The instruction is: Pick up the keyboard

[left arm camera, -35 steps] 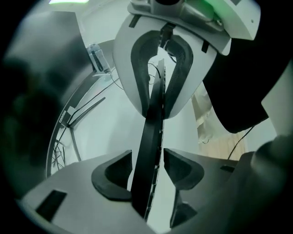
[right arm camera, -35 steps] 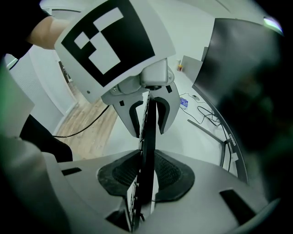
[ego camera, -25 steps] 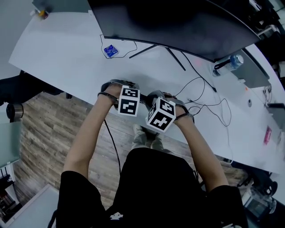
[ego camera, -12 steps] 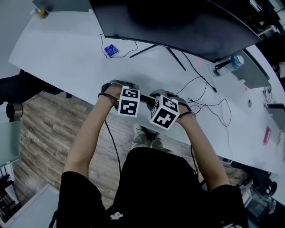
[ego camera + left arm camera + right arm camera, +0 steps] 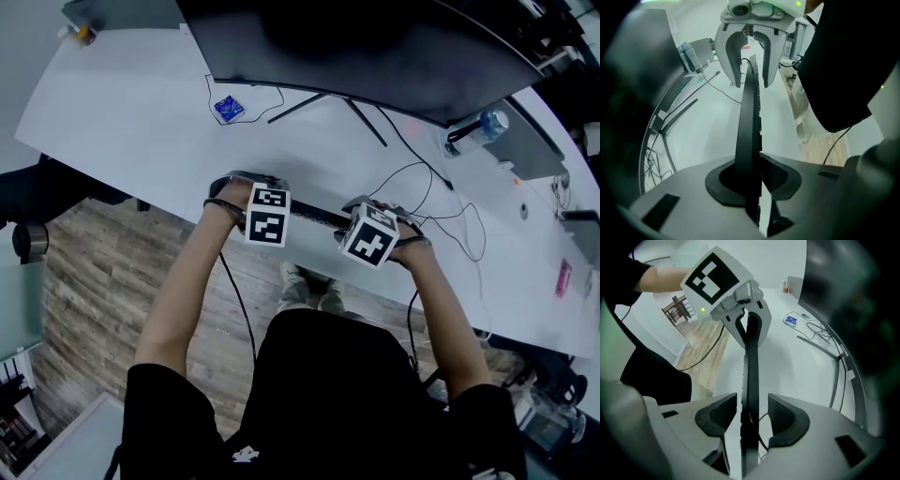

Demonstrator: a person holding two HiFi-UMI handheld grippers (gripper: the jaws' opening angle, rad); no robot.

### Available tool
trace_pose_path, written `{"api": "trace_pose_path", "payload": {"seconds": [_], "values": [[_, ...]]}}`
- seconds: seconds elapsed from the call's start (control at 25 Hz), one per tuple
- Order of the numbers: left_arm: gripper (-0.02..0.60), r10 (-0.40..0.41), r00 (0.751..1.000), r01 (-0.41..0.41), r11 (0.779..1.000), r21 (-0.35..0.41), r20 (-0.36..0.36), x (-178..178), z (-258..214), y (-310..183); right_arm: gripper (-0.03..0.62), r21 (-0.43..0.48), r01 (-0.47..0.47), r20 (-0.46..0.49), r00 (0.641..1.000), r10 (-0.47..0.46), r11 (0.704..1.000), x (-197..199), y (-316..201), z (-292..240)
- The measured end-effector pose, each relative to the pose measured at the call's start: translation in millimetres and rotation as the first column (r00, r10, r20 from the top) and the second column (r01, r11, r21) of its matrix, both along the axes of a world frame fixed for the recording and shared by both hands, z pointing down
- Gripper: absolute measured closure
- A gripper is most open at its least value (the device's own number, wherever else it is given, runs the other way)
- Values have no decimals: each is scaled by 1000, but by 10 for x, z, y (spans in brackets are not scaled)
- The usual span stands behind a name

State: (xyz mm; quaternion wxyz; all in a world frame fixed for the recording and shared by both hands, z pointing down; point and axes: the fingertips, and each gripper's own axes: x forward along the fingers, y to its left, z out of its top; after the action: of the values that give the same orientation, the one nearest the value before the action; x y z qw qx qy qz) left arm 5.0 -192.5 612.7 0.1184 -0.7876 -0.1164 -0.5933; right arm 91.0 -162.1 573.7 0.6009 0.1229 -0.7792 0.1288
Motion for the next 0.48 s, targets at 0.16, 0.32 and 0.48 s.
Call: {"api": "trace_pose_path", "payload": {"seconds": [0.16,0.32,0.48], "values": [[497,1,1000,-1,1000,-1,-4,-7,5,12,405,7,1,-28,1000,-1,1000,31,-12,139],[497,-1,1000,1,1000,-2,-5,0,4,34,410,-16,15,-59,998,-16,1000,66,12,250],[497,2,1000,-3,1000,-7,-11,-5,4,33,425,-33,15,-76,997,-18,999,61,21,319]]}}
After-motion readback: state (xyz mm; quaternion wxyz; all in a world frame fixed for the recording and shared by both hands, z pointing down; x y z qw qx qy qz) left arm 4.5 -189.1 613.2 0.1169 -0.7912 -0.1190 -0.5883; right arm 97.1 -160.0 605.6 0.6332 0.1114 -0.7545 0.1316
